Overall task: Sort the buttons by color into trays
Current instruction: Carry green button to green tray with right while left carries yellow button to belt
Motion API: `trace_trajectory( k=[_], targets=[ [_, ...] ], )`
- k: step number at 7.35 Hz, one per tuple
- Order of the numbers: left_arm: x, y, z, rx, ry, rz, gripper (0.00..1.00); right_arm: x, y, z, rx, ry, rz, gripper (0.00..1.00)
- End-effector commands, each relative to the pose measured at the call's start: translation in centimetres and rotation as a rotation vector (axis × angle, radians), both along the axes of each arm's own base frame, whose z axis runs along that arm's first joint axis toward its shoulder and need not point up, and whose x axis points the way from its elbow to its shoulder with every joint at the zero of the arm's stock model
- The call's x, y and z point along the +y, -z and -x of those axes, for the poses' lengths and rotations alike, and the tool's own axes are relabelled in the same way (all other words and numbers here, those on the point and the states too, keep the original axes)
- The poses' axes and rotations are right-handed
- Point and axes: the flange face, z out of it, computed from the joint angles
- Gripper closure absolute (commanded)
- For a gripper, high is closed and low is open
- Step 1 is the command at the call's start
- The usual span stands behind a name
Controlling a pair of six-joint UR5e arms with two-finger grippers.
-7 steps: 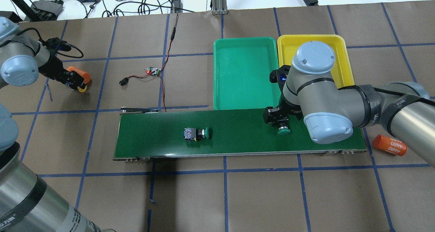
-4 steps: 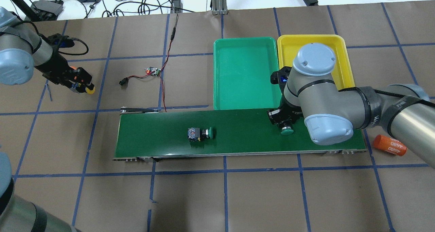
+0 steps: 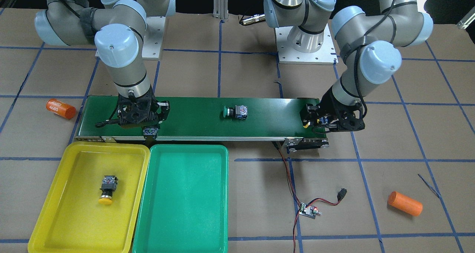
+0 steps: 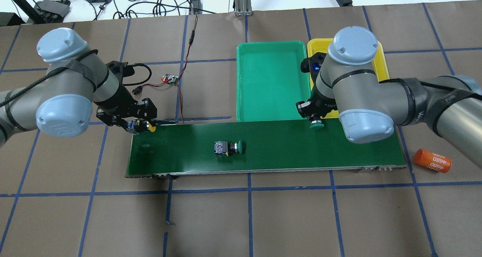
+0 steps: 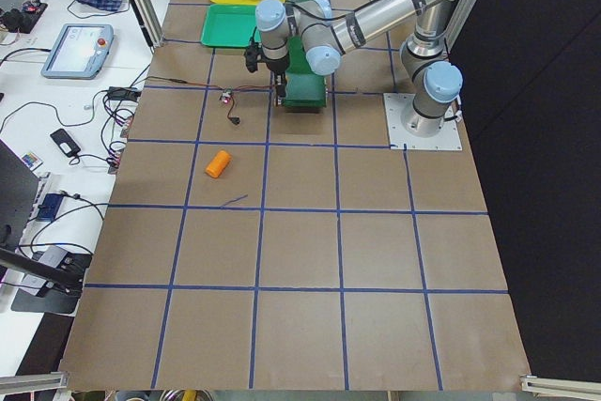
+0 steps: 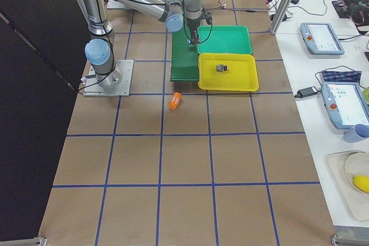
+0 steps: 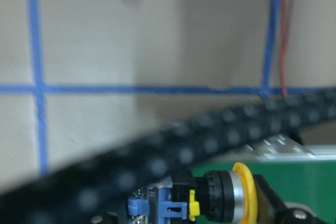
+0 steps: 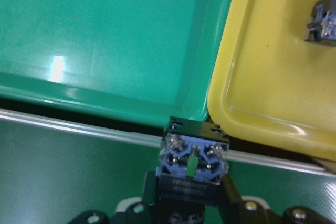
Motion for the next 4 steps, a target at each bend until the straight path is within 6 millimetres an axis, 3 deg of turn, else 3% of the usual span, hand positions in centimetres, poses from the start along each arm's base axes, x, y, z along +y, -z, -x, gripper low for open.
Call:
trace_trajectory(
  k=[1, 2, 3, 4],
  targets=[
    [2.8, 1.9, 5.8, -0.022, -0.001, -0.055, 0.76, -8.7, -1.7, -0.9, 0.006, -0.03, 0.088, 0.87],
    [2.6, 2.6, 5.9, -0.018, -0.016, -0.068, 0.44, -11.6, 1.3, -1.9, -0.004, -0.032, 0.056, 0.84],
    [2.5, 2.7, 6.0, -0.009, -0.018, -0.066, 0.01, -12.7, 4.7, -2.4, -0.003, -0.037, 0.015, 0.77],
    [2.0, 2.3, 5.8, -0.009, -0.024, -0.057, 0.0, -13.2, 6.6, -2.0, 0.0, -0.035, 0.001, 0.6]
  ],
)
